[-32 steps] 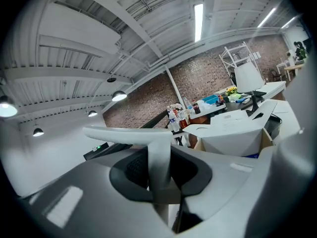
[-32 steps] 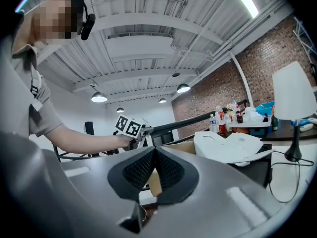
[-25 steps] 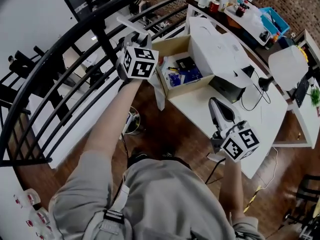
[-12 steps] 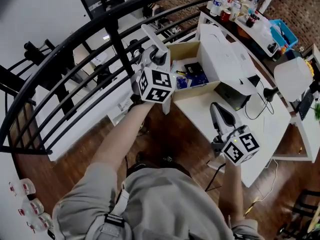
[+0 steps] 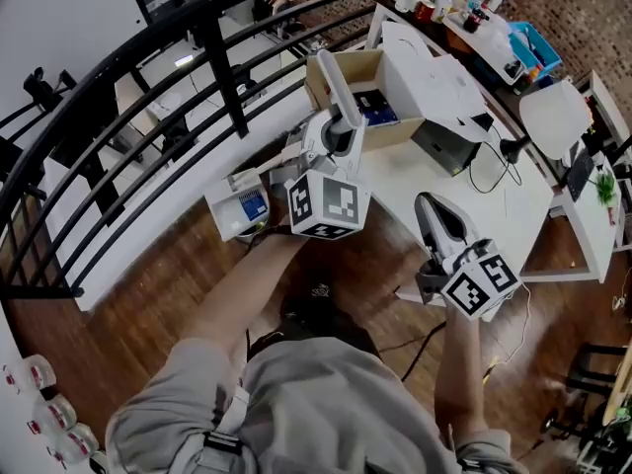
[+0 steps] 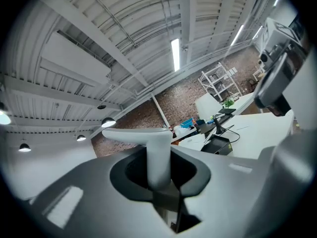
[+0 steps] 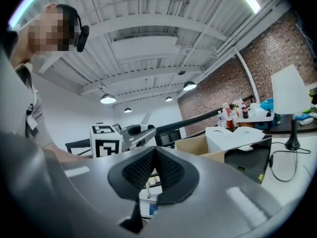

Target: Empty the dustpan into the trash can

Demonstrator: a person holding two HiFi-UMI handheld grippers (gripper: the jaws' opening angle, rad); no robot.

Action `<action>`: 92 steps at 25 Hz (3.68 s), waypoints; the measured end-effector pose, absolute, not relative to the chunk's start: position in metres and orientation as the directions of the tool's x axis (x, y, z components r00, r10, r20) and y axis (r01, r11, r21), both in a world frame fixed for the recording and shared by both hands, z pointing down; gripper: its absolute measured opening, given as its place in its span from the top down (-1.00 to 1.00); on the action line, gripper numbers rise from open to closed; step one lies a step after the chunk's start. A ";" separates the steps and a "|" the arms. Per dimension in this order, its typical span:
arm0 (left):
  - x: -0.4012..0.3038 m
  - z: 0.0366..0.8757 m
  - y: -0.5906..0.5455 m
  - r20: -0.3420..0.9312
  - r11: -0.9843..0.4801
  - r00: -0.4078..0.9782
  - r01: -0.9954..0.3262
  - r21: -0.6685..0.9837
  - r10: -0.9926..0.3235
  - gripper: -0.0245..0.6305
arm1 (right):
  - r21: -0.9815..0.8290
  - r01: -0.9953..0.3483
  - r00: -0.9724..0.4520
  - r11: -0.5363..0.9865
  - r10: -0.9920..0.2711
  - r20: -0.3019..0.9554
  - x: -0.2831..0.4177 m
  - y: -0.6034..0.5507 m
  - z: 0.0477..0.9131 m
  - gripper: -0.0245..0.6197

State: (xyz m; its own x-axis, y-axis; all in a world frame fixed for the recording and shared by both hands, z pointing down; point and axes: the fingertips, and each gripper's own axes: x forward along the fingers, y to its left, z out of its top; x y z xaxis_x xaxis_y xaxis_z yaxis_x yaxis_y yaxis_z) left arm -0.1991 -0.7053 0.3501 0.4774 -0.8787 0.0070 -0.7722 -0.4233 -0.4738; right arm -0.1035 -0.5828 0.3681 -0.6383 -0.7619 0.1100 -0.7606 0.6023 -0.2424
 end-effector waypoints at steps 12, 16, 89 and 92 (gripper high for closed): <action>-0.204 0.346 -0.588 -0.022 -0.386 0.458 -0.773 -0.503 -0.889 0.82 | -0.328 -0.349 -0.936 0.878 -0.347 0.067 -0.246 -0.619 0.273 0.38; -0.209 0.349 -0.560 -0.038 -0.370 0.450 -0.778 -0.507 -0.892 0.82 | -0.425 -0.094 -0.996 0.900 -0.081 0.049 -0.269 -0.594 0.277 0.34; -0.722 0.469 -0.404 0.169 0.342 -0.333 -0.939 0.028 -0.928 0.60 | -0.310 0.060 -0.973 0.949 0.126 0.195 -0.508 -0.473 0.398 0.72; -0.732 0.509 -0.396 0.197 0.344 -0.329 -0.938 0.047 -0.923 0.60 | -0.328 0.030 -0.975 0.944 0.099 0.197 -0.520 -0.468 0.411 0.78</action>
